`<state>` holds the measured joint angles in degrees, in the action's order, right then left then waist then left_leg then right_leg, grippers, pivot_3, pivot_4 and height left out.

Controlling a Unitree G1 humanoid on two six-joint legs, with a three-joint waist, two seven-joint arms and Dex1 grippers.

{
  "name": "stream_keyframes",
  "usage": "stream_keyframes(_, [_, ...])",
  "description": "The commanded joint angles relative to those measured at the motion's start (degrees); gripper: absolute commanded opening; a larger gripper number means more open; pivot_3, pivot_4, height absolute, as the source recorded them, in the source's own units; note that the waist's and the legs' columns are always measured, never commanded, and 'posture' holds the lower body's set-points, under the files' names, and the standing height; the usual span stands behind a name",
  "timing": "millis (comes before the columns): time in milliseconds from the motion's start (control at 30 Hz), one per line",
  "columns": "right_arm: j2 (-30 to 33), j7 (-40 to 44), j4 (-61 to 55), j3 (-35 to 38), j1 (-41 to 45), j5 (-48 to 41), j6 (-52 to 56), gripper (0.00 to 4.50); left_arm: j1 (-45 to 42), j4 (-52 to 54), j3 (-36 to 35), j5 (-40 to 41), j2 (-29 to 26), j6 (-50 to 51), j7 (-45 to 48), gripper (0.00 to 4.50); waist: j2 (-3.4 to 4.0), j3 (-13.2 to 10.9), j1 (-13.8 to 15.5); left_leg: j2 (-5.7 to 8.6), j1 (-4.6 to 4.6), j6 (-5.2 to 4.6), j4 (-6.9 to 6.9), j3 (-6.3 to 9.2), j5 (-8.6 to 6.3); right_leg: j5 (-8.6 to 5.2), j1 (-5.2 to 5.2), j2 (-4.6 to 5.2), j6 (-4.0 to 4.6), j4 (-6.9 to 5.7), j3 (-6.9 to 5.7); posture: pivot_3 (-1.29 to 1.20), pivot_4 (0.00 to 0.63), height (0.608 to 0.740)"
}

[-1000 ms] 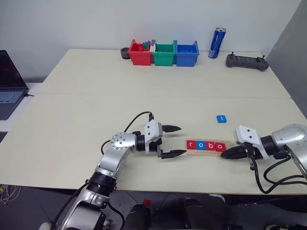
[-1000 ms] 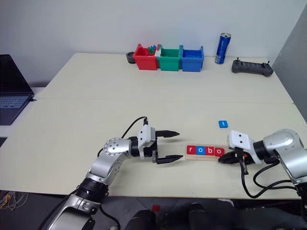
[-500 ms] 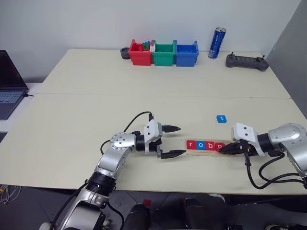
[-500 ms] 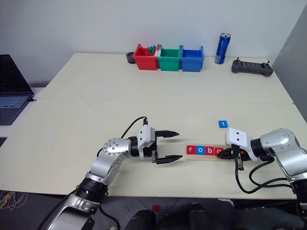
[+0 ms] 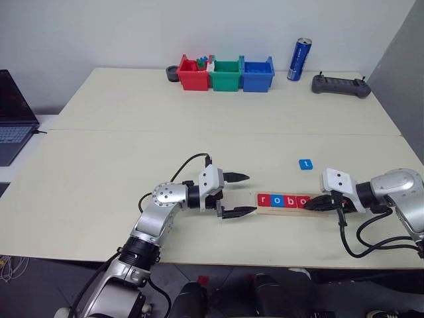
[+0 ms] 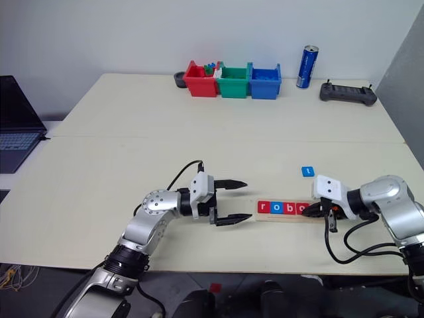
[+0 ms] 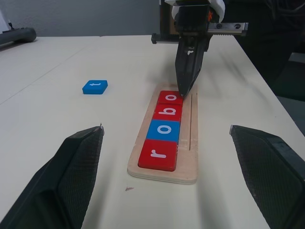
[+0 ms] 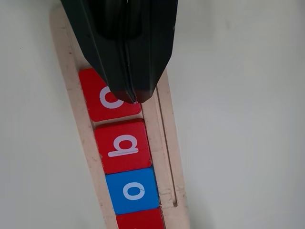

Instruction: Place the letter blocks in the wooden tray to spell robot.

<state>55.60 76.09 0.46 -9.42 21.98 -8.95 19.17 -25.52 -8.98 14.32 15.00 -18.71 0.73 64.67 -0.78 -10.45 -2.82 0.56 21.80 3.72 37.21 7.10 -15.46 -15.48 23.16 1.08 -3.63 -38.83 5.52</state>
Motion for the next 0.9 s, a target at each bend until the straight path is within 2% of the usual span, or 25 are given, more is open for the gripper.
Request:
stream_keyframes(33, [0.1,-0.1,-0.3,1.3,1.3,-0.5,-0.1,0.03,-1.0,0.8,-0.5,0.6,0.1,-0.7,0.5,4.50,0.00,0.0,0.0,0.00,0.00,0.00,0.00,0.00,0.00,0.00,0.00,0.00,0.00,0.00,0.00,0.00,0.150,0.740])
stream_keyframes(333, [2.7,0.1,4.7,2.3,1.2,1.1,-3.3,0.03,-1.6,0.0,-0.5,0.4,0.2,-0.8,0.7,4.50,0.00,0.0,0.0,0.01,0.00,0.00,0.00,-0.01,0.00,0.00,0.00,0.00,0.00,0.00,0.01,0.00,0.150,0.740])
stream_keyframes(900, [-0.5,-0.6,7.5,0.4,3.7,1.9,-4.0,0.03,-2.0,0.2,-0.8,0.4,0.0,-0.3,0.6,4.50,0.00,0.0,-0.1,0.00,0.00,0.00,0.01,-0.01,0.00,0.00,0.00,0.00,0.00,-0.02,0.01,0.00,0.150,0.740])
